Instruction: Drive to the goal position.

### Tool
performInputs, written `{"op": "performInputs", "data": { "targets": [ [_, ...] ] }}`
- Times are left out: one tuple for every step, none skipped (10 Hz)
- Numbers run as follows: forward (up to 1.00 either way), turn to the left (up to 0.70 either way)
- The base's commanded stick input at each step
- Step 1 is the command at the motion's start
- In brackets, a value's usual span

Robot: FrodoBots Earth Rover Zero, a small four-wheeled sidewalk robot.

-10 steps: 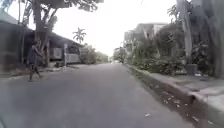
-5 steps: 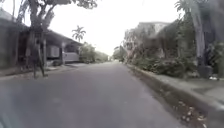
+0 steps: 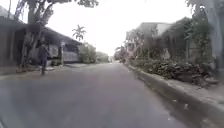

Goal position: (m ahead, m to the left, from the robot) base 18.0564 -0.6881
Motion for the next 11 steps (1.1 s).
{"op": "performInputs", "data": {
  "targets": [
    [1.0,-0.19],
    [1.0,-0.34],
    [1.0,-0.12],
    [1.0,0.06],
    [1.0,0.06],
    [1.0,0.06],
    [1.0,0.06],
    [1.0,0.06],
    [1.0,0.06],
    [1.0,-0.25],
    [1.0,-0.34]
  ]
}}
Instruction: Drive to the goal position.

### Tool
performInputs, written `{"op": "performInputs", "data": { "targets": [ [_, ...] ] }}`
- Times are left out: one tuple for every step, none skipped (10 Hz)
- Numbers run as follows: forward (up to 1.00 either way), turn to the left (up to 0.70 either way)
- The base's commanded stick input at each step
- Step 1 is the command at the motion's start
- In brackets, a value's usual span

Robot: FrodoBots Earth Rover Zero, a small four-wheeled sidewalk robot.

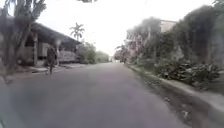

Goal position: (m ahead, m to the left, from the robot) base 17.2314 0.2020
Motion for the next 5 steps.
{"op": "performInputs", "data": {
  "targets": [
    [1.0,-0.02],
    [1.0,0.06],
    [1.0,0.06],
    [1.0,0.06],
    [1.0,0.06]
  ]
}}
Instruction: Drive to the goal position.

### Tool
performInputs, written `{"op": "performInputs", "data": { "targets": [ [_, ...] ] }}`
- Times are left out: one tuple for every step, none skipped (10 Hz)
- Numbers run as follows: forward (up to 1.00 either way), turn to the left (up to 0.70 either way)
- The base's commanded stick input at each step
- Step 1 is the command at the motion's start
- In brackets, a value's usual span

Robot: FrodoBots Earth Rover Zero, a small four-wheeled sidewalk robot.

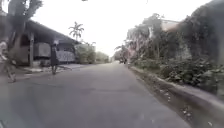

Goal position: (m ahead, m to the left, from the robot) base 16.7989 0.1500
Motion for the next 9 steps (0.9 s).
{"op": "performInputs", "data": {
  "targets": [
    [1.0,0.06],
    [1.0,0.06],
    [1.0,0.0],
    [1.0,-0.13],
    [1.0,-0.27],
    [1.0,-0.34],
    [1.0,0.06],
    [1.0,-0.01],
    [1.0,-0.14]
  ]
}}
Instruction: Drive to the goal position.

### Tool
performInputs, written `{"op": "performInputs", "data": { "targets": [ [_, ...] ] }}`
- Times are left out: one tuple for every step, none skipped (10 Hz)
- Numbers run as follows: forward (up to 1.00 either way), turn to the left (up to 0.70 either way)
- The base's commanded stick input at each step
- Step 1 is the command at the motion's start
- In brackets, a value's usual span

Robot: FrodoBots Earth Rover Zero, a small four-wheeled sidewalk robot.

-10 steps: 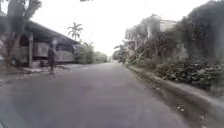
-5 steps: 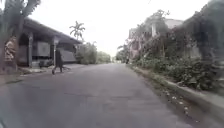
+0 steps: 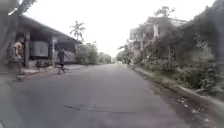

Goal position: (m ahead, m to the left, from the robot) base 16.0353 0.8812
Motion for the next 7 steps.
{"op": "performInputs", "data": {
  "targets": [
    [1.0,-0.34],
    [1.0,-0.08],
    [1.0,0.06],
    [1.0,-0.21],
    [1.0,-0.34],
    [1.0,-0.2],
    [1.0,-0.14]
  ]
}}
